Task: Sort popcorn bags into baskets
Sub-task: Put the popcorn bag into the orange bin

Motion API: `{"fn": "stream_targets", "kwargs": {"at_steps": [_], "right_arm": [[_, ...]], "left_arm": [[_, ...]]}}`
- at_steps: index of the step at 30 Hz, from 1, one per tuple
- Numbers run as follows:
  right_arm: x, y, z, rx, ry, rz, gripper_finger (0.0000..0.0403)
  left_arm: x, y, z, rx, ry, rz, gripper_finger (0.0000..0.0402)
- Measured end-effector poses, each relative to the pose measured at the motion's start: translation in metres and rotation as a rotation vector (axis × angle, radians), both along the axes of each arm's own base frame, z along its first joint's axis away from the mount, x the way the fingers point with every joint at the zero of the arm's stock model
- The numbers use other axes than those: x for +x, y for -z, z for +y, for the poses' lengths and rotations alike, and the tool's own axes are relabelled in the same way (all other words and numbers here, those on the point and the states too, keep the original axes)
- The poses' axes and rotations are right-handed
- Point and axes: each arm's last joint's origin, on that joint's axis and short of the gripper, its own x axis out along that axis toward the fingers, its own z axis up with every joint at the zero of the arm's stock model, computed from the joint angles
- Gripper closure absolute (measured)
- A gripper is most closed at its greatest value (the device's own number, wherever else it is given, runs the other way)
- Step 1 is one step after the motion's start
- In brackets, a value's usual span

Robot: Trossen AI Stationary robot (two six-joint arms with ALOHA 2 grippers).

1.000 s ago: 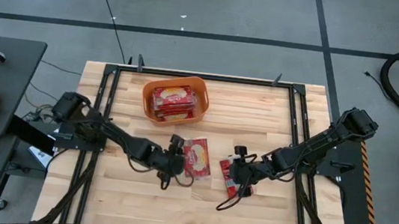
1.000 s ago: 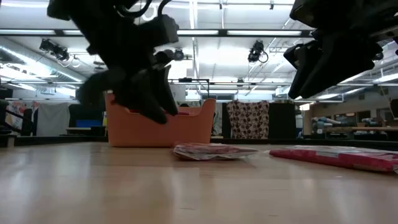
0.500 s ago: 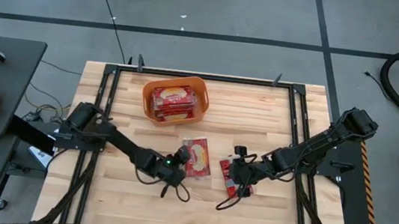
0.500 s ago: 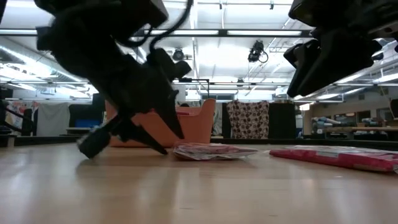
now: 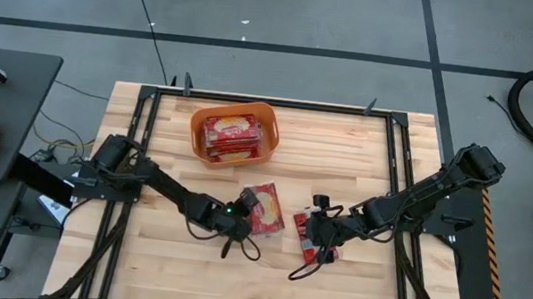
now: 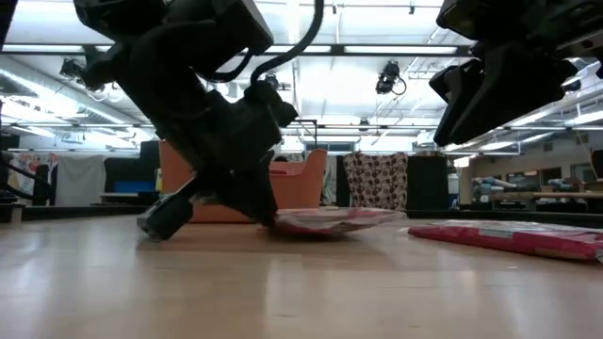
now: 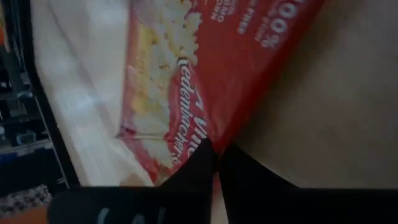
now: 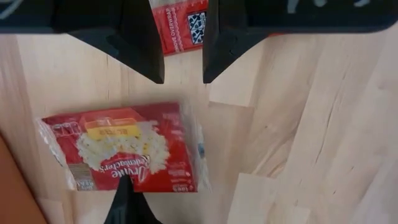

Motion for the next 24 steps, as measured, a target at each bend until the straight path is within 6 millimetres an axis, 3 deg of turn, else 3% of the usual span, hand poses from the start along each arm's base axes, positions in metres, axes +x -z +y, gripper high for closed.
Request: {"fn": "stream_targets", "kwargs": {"at_steps": [3, 9, 14, 19, 24], "right_arm": [[0.0, 0.0, 0.0, -0.002, 0.0, 0.004, 0.0288], [-0.003, 0.003, -0.002, -0.003, 0.021, 0.042, 0.0288], [-0.007, 0.006, -0.005, -0.027, 0.075, 0.084, 0.0288], [-0.007, 0.006, -0.005, -0.028, 0.086, 0.075, 0.0288], [-0.006, 0.005, -0.003, -0.024, 0.075, 0.06, 0.0288]], "left_arm": [[0.004, -0.014, -0.006, -0.009, -0.015, -0.031, 0.039], [0.008, -0.082, -0.016, 0.04, -0.073, -0.071, 0.0395], [0.006, -0.14, -0.008, 0.183, -0.269, -0.189, 0.0396], [0.008, -0.161, 0.033, 0.023, -0.562, -0.248, 0.0398], [0.004, -0.157, 0.09, -0.108, -0.874, -0.211, 0.0398]]}}
